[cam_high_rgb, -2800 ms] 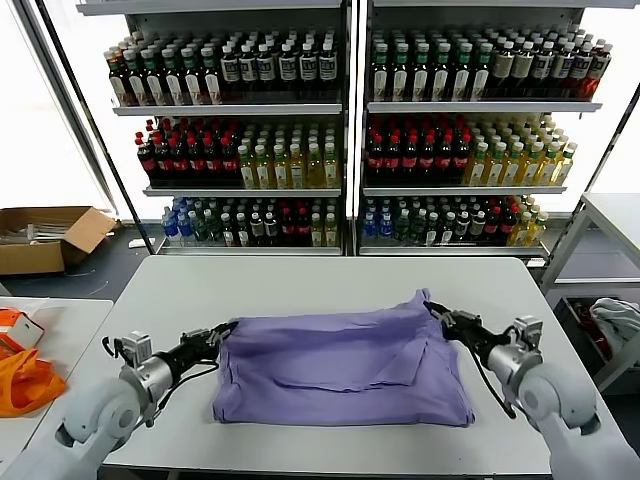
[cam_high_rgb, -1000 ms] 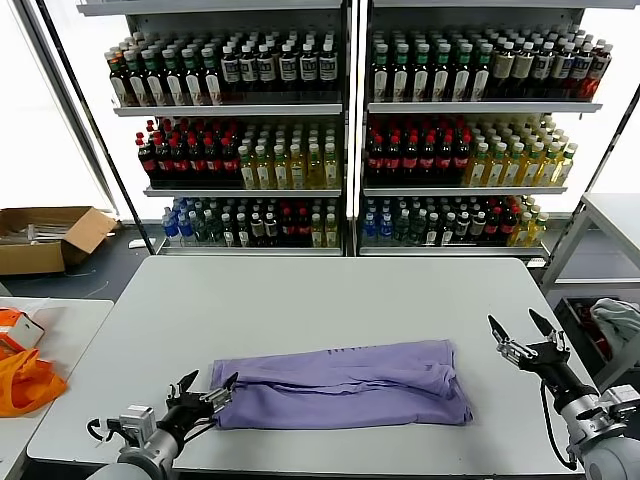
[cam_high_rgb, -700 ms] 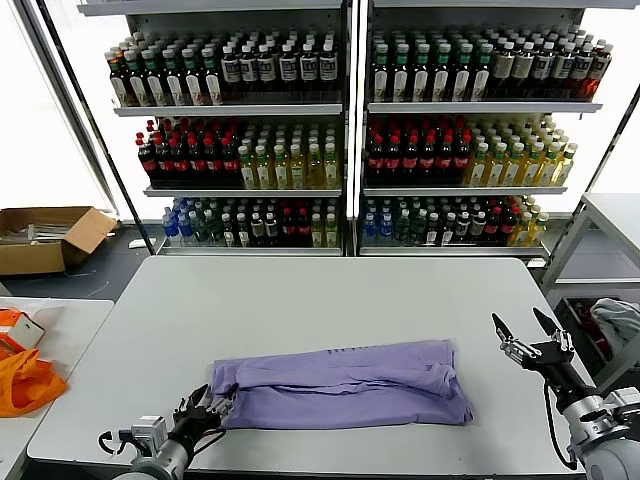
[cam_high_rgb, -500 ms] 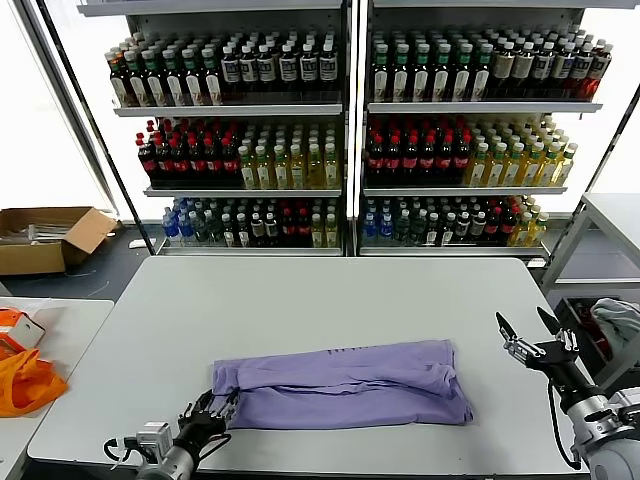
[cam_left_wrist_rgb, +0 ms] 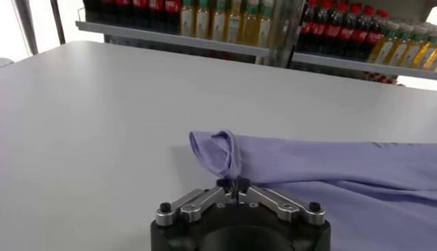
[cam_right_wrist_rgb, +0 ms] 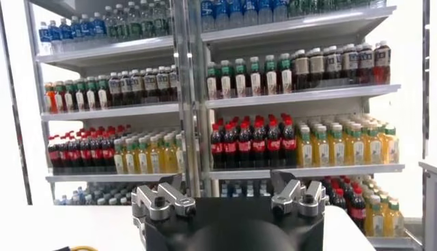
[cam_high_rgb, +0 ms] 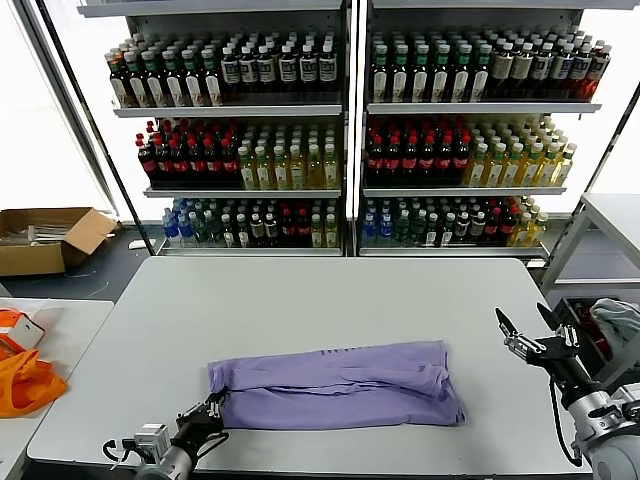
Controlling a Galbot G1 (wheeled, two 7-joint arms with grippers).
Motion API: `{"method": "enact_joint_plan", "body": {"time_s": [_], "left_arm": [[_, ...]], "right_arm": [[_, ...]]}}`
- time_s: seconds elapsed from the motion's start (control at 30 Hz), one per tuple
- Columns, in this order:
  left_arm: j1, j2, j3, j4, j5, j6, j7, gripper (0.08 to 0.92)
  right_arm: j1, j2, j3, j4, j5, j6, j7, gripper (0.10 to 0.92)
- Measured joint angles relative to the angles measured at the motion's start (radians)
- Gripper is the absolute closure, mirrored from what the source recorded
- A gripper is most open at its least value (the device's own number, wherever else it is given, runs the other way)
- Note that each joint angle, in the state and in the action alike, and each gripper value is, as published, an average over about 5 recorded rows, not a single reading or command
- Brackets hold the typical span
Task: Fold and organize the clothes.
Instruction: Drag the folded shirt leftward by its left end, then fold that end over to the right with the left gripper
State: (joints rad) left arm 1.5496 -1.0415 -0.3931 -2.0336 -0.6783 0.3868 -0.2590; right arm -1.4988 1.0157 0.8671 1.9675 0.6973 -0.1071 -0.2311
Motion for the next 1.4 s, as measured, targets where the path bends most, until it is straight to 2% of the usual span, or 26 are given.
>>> {"method": "enact_joint_plan", "body": {"time_s": [0.23, 0.4, 0.73, 0.97, 1.17, 1.4], "left_arm": [[0.004, 0.026, -0.037, 0.018, -0.003, -0.013, 0.031, 0.905], [0.011, 0.072, -0.114, 0.048, -0.01, -0.002, 0.091, 0.905], [-0.026, 0.247, -0.372, 0.185, -0.021, 0.037, 0.266, 0.905], [-0.057, 0.353, -0.467, 0.232, -0.034, 0.041, 0.341, 0.905], [-0.058, 0.366, -0.489, 0.182, -0.05, 0.042, 0.354, 0.905], [-0.052, 0.31, -0.439, 0.044, -0.076, 0.046, 0.322, 0.905]], "right_arm": [[0.011, -0.012, -0.006, 0.009, 0.006, -0.008, 0.005, 0.203], [0.004, -0.022, 0.003, 0.014, 0.012, -0.009, 0.004, 0.203], [-0.006, -0.029, 0.013, 0.014, 0.027, -0.004, 0.0, 0.203], [-0.019, -0.038, 0.024, 0.019, 0.04, 0.004, -0.005, 0.203], [-0.026, -0.043, 0.022, 0.017, 0.042, 0.005, -0.006, 0.203], [-0.028, -0.044, 0.009, 0.019, 0.04, 0.004, -0.005, 0.203]]}}
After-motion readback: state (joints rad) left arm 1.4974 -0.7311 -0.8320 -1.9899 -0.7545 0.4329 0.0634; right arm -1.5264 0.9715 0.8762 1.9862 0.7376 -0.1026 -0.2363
